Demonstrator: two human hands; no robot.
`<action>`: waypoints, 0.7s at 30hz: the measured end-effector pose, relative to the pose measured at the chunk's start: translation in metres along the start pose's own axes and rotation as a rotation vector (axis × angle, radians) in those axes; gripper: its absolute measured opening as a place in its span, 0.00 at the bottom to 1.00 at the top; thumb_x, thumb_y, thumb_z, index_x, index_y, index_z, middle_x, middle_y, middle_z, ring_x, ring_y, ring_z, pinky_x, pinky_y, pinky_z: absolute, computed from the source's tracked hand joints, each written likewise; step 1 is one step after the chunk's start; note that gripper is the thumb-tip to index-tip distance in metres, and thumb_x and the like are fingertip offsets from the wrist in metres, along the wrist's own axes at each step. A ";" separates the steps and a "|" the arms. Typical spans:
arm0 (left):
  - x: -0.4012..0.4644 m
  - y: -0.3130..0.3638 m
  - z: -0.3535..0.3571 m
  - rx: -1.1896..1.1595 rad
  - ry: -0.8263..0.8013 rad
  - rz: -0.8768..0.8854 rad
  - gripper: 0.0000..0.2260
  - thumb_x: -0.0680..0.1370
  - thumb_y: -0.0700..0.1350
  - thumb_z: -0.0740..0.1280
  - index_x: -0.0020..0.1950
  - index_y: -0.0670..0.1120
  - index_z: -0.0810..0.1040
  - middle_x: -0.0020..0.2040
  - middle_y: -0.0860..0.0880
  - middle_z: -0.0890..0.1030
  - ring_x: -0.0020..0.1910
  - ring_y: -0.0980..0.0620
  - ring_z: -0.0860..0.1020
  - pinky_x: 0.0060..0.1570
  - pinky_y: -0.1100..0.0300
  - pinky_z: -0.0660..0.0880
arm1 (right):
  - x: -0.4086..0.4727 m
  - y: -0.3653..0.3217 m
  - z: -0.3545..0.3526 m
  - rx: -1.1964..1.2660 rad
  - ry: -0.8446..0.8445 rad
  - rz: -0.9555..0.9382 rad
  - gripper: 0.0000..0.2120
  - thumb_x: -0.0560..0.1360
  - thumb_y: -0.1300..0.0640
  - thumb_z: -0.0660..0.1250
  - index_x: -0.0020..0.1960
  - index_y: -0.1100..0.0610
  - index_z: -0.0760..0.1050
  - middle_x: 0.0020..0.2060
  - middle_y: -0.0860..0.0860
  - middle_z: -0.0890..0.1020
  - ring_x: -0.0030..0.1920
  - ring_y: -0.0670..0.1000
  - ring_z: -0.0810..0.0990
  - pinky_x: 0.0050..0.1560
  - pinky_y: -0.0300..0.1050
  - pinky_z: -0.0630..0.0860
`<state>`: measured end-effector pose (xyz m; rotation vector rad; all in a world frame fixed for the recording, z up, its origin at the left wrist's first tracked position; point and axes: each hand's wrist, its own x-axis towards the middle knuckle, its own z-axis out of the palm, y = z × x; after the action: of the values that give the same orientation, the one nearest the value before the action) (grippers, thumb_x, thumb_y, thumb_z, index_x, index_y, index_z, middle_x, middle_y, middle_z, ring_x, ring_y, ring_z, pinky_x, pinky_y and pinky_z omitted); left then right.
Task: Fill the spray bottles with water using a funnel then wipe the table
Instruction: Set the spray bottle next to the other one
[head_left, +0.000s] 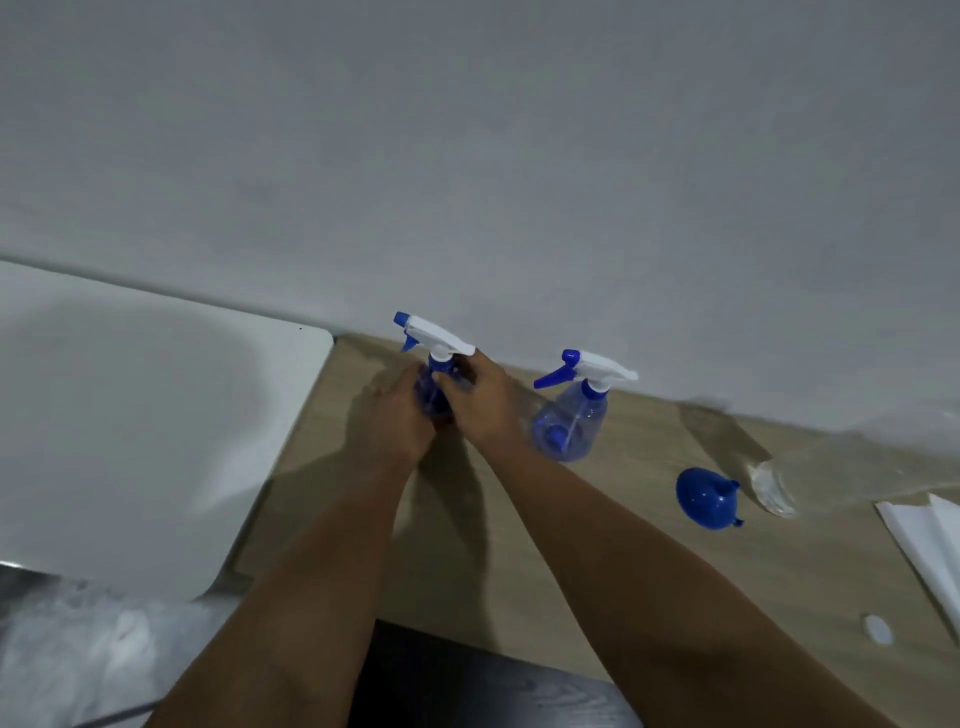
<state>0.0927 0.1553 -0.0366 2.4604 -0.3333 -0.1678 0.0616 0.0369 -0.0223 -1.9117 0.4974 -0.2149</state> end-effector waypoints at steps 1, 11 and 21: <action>0.003 -0.007 0.007 0.028 -0.011 -0.019 0.10 0.75 0.53 0.61 0.54 0.53 0.74 0.48 0.51 0.82 0.47 0.44 0.81 0.53 0.47 0.77 | 0.002 0.006 0.004 -0.024 -0.002 -0.006 0.17 0.80 0.60 0.71 0.68 0.54 0.79 0.58 0.50 0.86 0.57 0.50 0.84 0.61 0.45 0.80; -0.018 -0.026 0.012 0.100 0.054 0.040 0.06 0.77 0.55 0.63 0.51 0.56 0.75 0.45 0.56 0.80 0.44 0.52 0.80 0.41 0.61 0.76 | -0.028 0.003 -0.007 -0.159 -0.032 0.016 0.20 0.82 0.59 0.67 0.73 0.54 0.75 0.64 0.54 0.83 0.63 0.55 0.82 0.60 0.45 0.76; -0.127 0.064 0.033 0.211 0.007 0.174 0.19 0.75 0.59 0.68 0.62 0.53 0.79 0.57 0.50 0.82 0.53 0.46 0.79 0.53 0.52 0.75 | -0.137 0.061 -0.147 -0.199 0.144 0.124 0.08 0.79 0.58 0.70 0.58 0.54 0.83 0.53 0.50 0.86 0.52 0.50 0.84 0.59 0.50 0.81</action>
<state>-0.0483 0.1227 -0.0185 2.6225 -0.5855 -0.0520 -0.1307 -0.0464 -0.0103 -2.0590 0.7556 -0.2307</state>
